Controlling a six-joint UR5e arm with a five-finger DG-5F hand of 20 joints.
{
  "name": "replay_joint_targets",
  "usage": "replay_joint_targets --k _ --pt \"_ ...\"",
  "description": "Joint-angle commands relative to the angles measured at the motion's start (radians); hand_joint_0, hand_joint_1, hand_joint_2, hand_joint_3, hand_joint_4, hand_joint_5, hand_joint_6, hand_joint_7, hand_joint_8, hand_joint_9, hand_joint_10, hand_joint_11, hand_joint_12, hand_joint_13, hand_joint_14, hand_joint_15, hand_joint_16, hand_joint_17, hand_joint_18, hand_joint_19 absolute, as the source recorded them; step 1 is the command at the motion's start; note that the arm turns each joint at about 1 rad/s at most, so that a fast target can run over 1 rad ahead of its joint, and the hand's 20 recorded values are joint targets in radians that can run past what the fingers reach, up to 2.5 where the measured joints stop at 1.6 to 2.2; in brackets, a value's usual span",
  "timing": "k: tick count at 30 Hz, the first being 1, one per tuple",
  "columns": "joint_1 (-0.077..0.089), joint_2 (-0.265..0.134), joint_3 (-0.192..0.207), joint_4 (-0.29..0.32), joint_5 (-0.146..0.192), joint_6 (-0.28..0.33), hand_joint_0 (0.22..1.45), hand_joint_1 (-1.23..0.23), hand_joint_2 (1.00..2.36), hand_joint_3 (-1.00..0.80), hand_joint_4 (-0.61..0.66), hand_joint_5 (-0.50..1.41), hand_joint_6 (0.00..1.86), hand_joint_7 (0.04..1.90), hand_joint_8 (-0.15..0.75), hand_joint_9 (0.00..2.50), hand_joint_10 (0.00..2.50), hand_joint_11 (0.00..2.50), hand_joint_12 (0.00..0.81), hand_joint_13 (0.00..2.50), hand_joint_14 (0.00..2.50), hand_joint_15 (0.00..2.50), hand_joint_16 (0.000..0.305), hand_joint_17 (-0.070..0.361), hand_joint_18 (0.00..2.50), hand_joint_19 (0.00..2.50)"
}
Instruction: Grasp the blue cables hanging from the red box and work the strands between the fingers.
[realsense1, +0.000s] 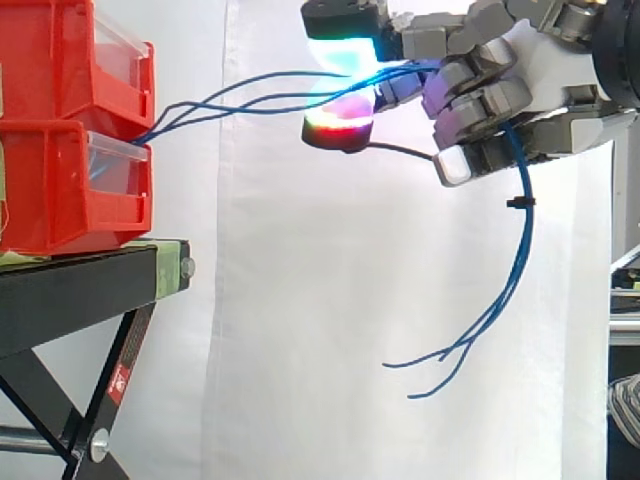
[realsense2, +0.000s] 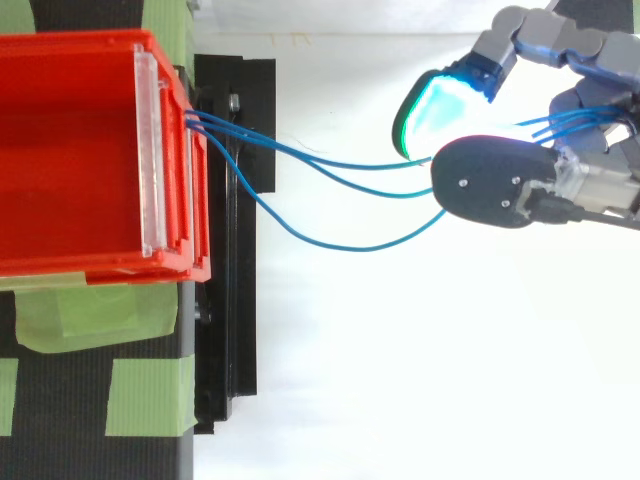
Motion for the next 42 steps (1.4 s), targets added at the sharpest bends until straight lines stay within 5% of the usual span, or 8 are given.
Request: replay_joint_targets --k 1,17,20,42 --pt "0.002 0.000 0.000 0.001 0.002 -0.001 0.90 -0.69 1.02 -0.48 0.29 0.42 0.01 1.46 0.478 1.74 2.50 2.50 0.586 1.94 2.50 1.60 0.255 0.191 2.50 0.58" --pt "0.019 -0.012 0.000 0.009 0.013 0.002 0.90 -0.66 1.02 -0.37 0.31 0.42 0.00 1.58 0.478 1.74 2.50 2.50 0.586 1.94 2.50 1.60 0.255 0.191 2.50 0.58" --pt "0.029 -0.051 0.000 0.015 0.028 0.062 0.90 -0.66 1.02 -0.34 0.32 0.43 0.00 1.60 0.478 1.74 2.50 2.50 0.586 1.94 2.50 1.60 0.255 0.191 2.50 0.58" --pt "0.058 -0.051 0.000 0.024 0.021 0.162 0.89 -0.64 1.02 -0.28 0.33 0.42 0.05 1.63 0.478 1.74 2.50 2.50 0.586 1.94 2.50 1.60 0.255 0.191 2.50 0.58"
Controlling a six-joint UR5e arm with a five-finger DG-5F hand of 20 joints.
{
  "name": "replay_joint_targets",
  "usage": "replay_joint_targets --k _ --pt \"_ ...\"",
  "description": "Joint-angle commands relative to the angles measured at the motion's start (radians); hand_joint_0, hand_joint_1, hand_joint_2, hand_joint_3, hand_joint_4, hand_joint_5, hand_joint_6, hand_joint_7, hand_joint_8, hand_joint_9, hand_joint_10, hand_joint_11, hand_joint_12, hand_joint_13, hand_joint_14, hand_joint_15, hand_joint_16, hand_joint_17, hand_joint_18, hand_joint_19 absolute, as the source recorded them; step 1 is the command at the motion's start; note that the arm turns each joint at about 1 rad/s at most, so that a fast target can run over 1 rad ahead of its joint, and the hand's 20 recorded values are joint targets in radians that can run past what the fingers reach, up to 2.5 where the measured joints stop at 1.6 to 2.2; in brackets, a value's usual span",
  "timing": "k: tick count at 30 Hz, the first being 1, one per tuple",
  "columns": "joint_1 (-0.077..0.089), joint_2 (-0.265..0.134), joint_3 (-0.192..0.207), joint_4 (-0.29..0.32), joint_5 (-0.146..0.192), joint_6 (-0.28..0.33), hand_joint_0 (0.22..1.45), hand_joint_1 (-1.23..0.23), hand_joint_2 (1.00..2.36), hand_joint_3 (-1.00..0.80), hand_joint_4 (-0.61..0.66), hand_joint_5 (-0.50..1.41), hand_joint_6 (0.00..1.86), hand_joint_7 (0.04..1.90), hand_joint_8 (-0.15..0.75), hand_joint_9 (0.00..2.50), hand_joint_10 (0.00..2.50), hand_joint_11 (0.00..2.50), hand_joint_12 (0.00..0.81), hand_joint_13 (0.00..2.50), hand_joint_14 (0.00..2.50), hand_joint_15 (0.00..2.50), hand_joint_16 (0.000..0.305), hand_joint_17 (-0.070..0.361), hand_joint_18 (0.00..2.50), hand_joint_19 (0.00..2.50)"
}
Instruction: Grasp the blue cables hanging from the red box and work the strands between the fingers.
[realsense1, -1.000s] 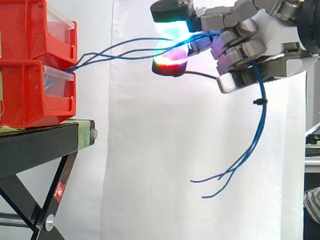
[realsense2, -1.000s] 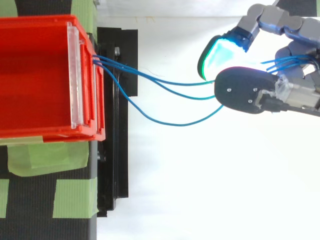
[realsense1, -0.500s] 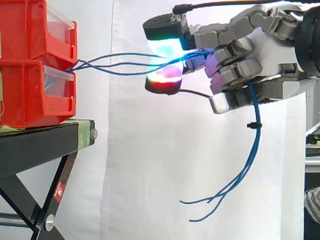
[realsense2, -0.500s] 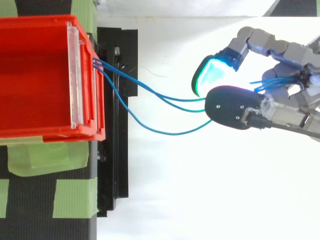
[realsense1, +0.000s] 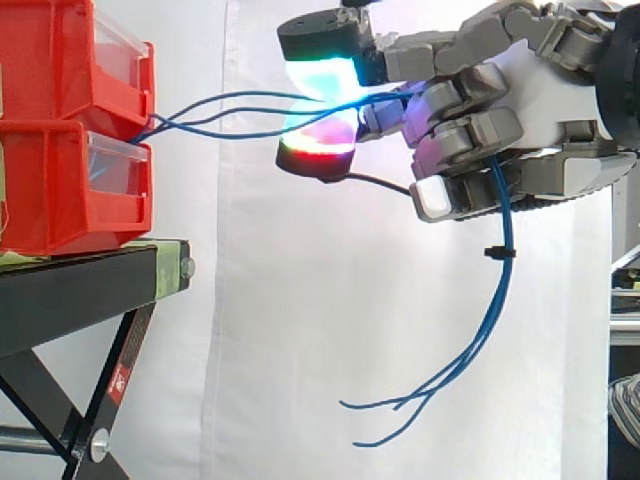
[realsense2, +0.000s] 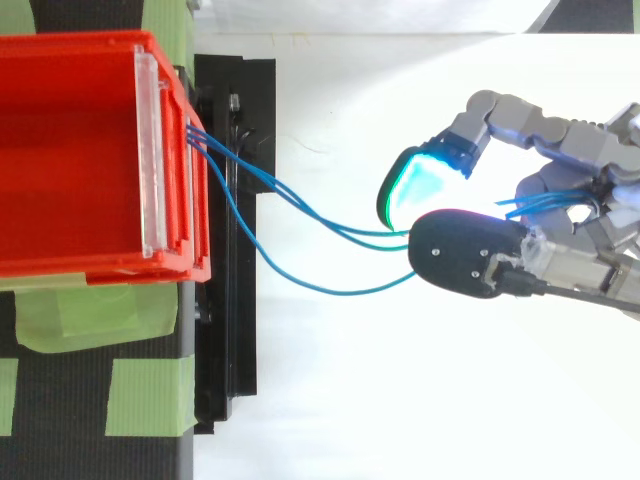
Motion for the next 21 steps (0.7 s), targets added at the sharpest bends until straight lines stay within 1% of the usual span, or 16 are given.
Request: replay_joint_targets --k 1,5,11,16,21 --pt "0.003 0.000 0.000 0.001 -0.002 0.025 0.89 -0.64 1.02 -0.28 0.33 0.42 0.06 1.63 0.478 1.74 2.50 2.50 0.586 1.94 2.50 1.60 0.255 0.191 2.50 0.58" --pt "0.006 0.000 0.000 0.001 -0.002 0.046 0.89 -0.64 1.02 -0.28 0.32 0.41 0.06 1.63 0.478 1.74 2.50 2.50 0.586 1.94 2.50 1.60 0.255 0.191 2.50 0.58" --pt "0.006 0.000 0.000 0.001 -0.002 0.071 0.89 -0.64 1.02 -0.27 0.33 0.41 0.07 1.62 0.478 1.74 2.50 2.50 0.586 1.94 2.50 1.60 0.255 0.191 2.50 0.58" --pt "0.007 0.000 0.000 -0.006 -0.002 0.066 0.89 -0.64 1.03 -0.25 0.33 0.41 0.08 1.63 0.478 1.74 2.50 2.50 0.586 1.94 2.50 1.60 0.255 0.191 2.50 0.58" --pt "0.006 0.000 0.000 -0.027 -0.003 0.040 0.88 -0.64 1.03 -0.23 0.33 0.41 0.11 1.62 0.478 1.74 2.50 2.50 0.586 1.94 2.50 1.60 0.255 0.191 2.50 0.58"
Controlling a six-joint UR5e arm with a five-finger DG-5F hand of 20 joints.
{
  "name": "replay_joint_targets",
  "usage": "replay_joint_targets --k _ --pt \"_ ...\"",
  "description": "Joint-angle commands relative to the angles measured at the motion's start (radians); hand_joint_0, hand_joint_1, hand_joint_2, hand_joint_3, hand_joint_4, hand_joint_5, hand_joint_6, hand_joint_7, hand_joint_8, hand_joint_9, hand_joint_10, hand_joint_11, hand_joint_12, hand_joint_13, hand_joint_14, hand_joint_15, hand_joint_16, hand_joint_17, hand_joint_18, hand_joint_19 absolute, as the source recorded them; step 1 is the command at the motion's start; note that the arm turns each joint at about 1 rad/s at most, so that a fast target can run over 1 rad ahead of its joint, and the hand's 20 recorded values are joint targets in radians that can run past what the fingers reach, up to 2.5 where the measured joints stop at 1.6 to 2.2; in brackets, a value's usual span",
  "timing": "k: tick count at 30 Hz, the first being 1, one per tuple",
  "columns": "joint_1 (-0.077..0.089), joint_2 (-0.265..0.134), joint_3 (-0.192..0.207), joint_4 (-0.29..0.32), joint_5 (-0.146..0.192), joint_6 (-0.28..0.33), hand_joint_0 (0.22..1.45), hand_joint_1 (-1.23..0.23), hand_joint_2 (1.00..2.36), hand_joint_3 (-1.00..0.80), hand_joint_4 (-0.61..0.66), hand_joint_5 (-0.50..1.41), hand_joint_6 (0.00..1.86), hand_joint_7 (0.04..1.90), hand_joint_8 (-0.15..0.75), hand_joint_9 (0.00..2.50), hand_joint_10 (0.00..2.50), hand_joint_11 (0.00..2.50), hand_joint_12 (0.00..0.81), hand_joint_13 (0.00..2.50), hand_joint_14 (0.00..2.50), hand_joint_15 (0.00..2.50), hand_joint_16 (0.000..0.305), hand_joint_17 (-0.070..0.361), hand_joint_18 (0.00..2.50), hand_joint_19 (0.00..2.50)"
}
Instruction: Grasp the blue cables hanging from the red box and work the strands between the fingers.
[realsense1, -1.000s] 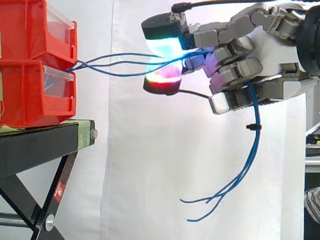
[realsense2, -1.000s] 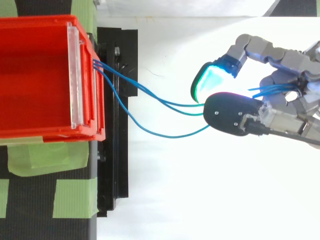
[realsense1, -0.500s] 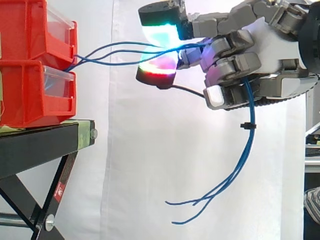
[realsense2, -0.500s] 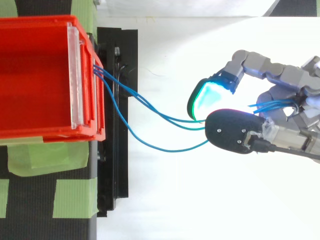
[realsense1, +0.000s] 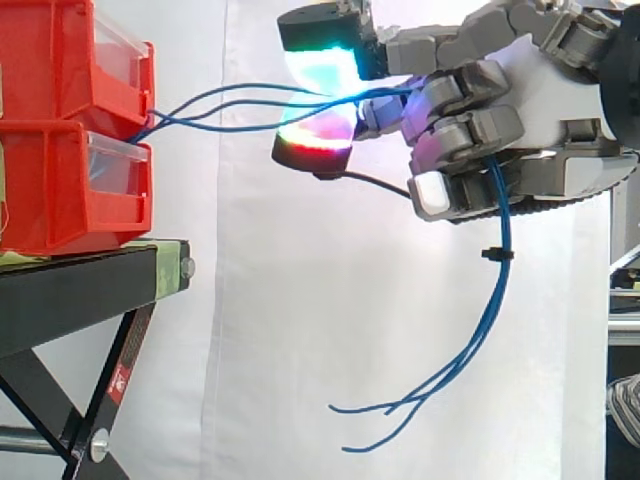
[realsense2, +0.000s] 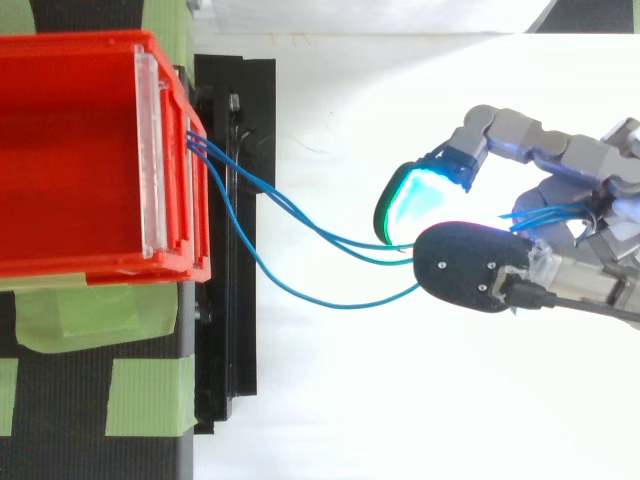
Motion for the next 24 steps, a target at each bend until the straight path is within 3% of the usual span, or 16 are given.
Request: replay_joint_targets --k 1,24 --pt "0.000 0.000 0.000 -0.023 -0.001 -0.016 0.88 -0.64 1.03 -0.22 0.32 0.41 0.12 1.62 0.478 1.74 2.50 2.50 0.586 1.94 2.50 1.60 0.255 0.191 2.50 0.58" --pt "0.000 0.000 0.000 -0.099 0.001 -0.027 0.88 -0.63 1.02 -0.23 0.33 0.40 0.14 1.61 0.478 1.74 2.50 2.50 0.586 1.94 2.50 1.60 0.255 0.191 2.50 0.58"
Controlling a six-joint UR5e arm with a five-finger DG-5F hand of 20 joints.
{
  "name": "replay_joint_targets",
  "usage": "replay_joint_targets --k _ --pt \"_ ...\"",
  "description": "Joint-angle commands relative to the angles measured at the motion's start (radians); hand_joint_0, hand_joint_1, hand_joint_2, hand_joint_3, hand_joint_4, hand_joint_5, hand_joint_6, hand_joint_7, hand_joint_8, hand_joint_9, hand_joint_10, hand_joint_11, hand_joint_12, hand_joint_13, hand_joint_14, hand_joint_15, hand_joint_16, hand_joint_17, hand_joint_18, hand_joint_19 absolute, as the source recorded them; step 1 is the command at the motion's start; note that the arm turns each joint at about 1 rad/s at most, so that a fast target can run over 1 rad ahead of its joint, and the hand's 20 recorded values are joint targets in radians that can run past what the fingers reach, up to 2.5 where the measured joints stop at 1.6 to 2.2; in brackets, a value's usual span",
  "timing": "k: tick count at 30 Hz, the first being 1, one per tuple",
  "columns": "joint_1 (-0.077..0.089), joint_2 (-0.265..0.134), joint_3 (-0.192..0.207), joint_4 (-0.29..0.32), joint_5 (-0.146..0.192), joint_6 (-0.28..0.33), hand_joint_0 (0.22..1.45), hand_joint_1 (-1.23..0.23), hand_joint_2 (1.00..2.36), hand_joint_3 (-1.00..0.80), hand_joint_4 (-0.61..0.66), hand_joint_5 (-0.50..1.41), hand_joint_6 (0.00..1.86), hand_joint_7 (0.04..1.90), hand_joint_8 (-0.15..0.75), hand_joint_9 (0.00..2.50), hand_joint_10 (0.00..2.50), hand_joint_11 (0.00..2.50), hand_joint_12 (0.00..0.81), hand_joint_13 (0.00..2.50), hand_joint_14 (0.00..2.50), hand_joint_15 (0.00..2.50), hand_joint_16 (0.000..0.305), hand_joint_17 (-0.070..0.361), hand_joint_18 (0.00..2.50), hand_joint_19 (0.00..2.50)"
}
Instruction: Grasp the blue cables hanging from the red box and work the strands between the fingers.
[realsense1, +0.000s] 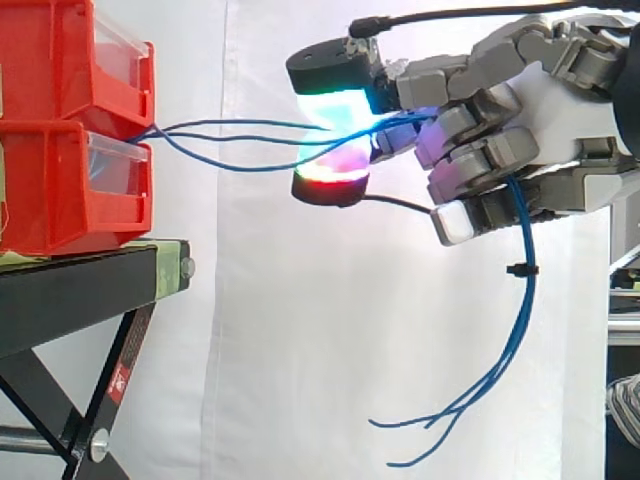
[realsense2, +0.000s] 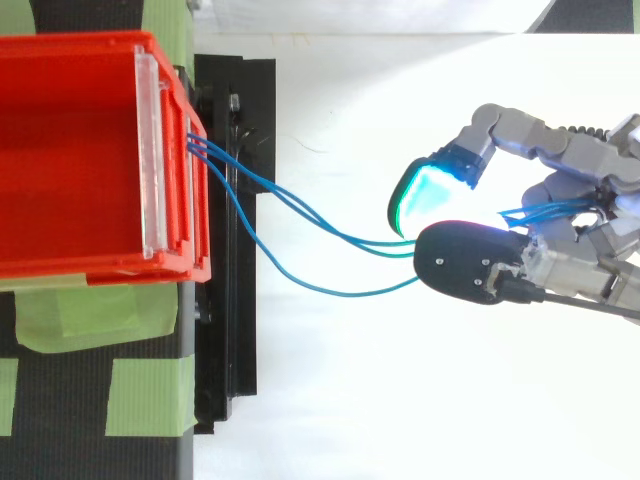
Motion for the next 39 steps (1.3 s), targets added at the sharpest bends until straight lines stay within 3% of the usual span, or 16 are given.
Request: replay_joint_targets --k 1,14,39 --pt "0.001 0.000 0.000 -0.017 -0.001 0.000 0.88 -0.63 1.03 -0.23 0.33 0.40 0.15 1.61 0.478 1.74 2.50 2.50 0.586 1.94 2.50 1.60 0.255 0.191 2.50 0.58" --pt "0.001 0.000 0.000 -0.131 0.000 0.000 0.88 -0.63 1.03 -0.23 0.33 0.40 0.15 1.61 0.478 1.74 2.50 2.50 0.586 1.94 2.50 1.60 0.255 0.191 2.50 0.58" --pt "0.001 0.000 0.000 -0.137 -0.001 0.000 0.88 -0.63 1.02 -0.24 0.33 0.39 0.16 1.60 0.478 1.74 2.50 2.50 0.586 1.94 2.50 1.60 0.255 0.191 2.50 0.58"
